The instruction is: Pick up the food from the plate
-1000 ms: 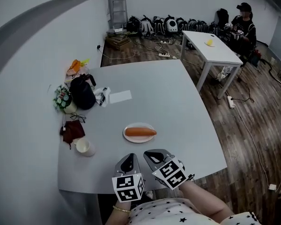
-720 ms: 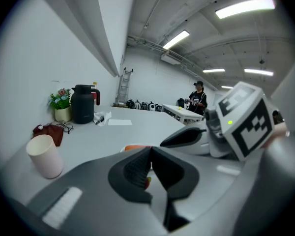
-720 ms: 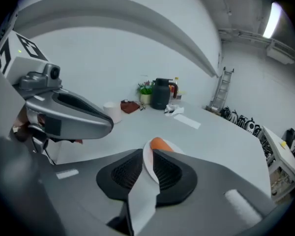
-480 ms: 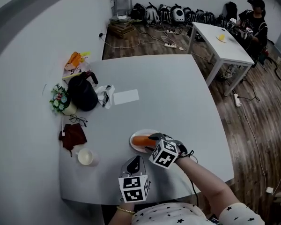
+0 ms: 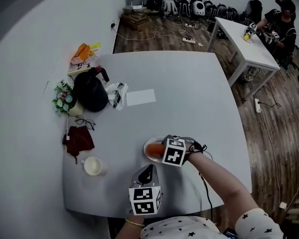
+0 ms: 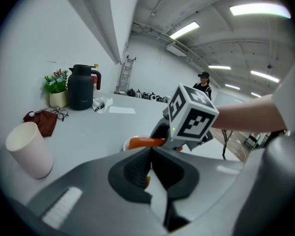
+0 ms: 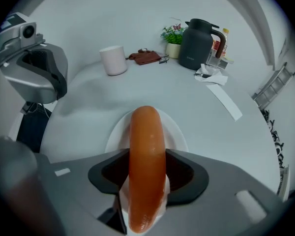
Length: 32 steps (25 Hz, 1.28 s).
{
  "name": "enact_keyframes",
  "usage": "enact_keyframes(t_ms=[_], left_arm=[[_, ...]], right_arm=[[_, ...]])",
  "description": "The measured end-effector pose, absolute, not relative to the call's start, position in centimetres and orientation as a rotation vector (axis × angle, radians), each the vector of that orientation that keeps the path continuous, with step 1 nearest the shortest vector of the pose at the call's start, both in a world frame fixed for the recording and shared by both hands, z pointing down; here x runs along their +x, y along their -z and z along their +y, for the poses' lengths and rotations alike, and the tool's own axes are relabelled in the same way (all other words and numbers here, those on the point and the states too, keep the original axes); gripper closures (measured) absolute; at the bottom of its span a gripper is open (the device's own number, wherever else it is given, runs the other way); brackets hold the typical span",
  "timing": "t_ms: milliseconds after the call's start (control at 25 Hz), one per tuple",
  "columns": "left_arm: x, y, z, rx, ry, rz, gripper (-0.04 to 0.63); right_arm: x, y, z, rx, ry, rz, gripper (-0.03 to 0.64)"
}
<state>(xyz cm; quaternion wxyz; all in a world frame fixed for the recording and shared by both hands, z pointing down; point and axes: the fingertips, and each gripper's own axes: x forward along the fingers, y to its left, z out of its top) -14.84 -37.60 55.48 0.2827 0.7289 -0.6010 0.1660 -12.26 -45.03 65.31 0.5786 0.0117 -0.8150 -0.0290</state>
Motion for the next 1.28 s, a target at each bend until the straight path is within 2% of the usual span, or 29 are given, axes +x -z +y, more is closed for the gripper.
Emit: enact_keyframes(t_ms=[520,960,1280], left_arm=[[-14.7,-54.4,-36.7,1.954,-0.439,-1.64,0.588],[-14.5,-52.0,-34.6,1.997,-0.384,-1.689,0.588],[-13.8,-51.1,-33.4,2.029,-0.386,-1.695,0.588]], right_arm=[[-12.4,-62.2,-43.3,0.222,0.058,-2.037,0.408],[-9.7,-53.2,-37.5,0.798,-0.446,-2.473,0.408],[-7.7,-51.4,-33.9,0.944,-0.512,-2.542,0.408]])
